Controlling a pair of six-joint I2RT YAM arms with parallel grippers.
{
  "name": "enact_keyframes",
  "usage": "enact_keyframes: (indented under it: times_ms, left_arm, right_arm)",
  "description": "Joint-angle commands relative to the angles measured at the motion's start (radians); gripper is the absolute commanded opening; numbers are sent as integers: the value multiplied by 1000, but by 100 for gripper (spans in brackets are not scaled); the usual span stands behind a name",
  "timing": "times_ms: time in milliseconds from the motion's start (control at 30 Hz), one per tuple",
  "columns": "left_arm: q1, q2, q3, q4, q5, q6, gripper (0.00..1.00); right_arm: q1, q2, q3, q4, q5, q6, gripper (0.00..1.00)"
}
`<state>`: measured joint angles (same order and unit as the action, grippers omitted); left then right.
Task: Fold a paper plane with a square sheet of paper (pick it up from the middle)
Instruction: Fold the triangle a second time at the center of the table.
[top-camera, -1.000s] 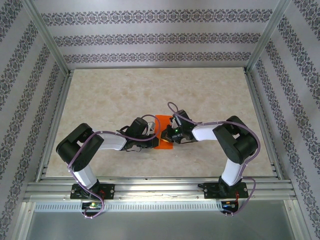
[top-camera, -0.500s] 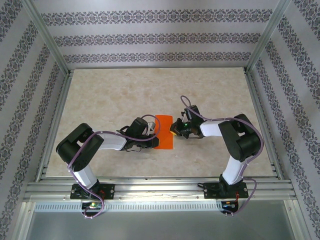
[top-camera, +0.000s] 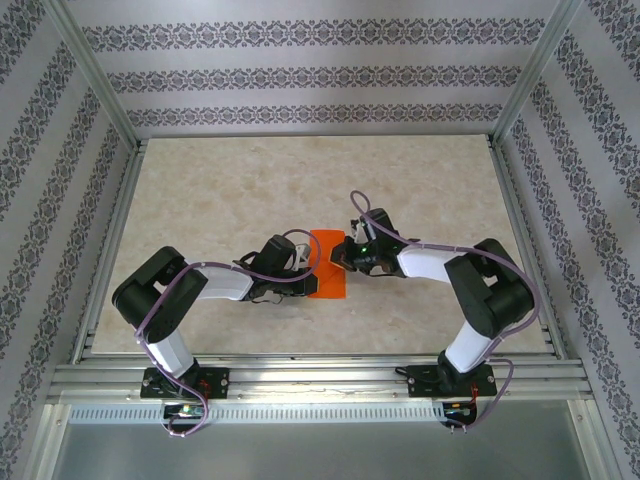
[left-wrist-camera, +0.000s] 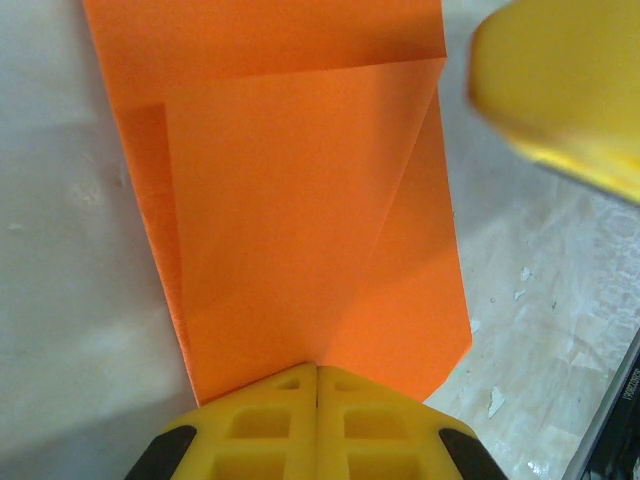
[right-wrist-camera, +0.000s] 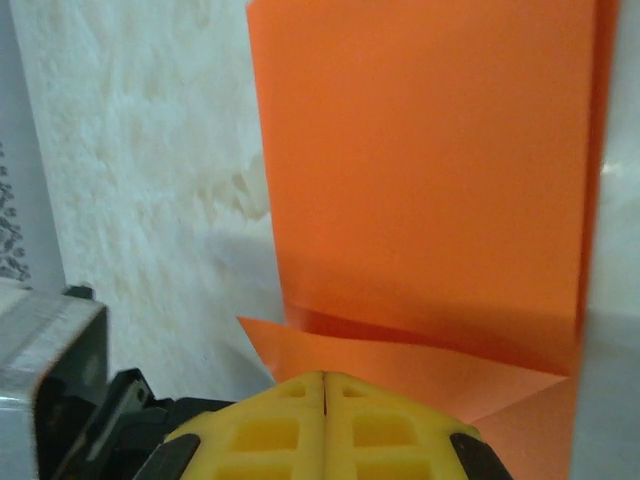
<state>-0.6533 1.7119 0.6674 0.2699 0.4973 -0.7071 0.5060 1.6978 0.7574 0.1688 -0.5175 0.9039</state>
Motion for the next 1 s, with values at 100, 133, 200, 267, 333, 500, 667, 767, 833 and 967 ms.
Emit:
enact_keyframes:
  times_ms: [100,133,200,267,333,500,667,767,833,967]
  left_arm:
    - [4,9,-15,-108,-9,-1,0]
    - [4,6,-17,-98,-2,-9,0]
    - [4,-8,-6,-96,10,-23,0]
    - [4,-35,5,-94,10,-43,0]
    - [3,-77,-3,-44,9,-73,0]
    - [3,-75,104,-92,27,-92,0]
    - [3,5,171,-118,22,-119,0]
    - [1,46,201,-119,23,-133,0]
    - [0,70,218,-126,25,-139,0]
    - [-6,108,239,-141,24,-135,0]
  right_arm:
    - [-19,71,-6,-35,24,3,0]
    - [-23,80,-6,-43,25,0,0]
    - [-32,96,-10,-56,30,-2,0]
    - [-38,105,-15,-63,33,-3,0]
    - [-38,106,-15,-61,30,-3,0]
    - [-32,99,-19,-57,43,8,0]
    - [-31,103,-15,-49,43,19,0]
    - [-30,99,-17,-48,43,23,0]
    - [-30,96,-18,-46,43,26,0]
    - [-30,92,-21,-43,43,31,0]
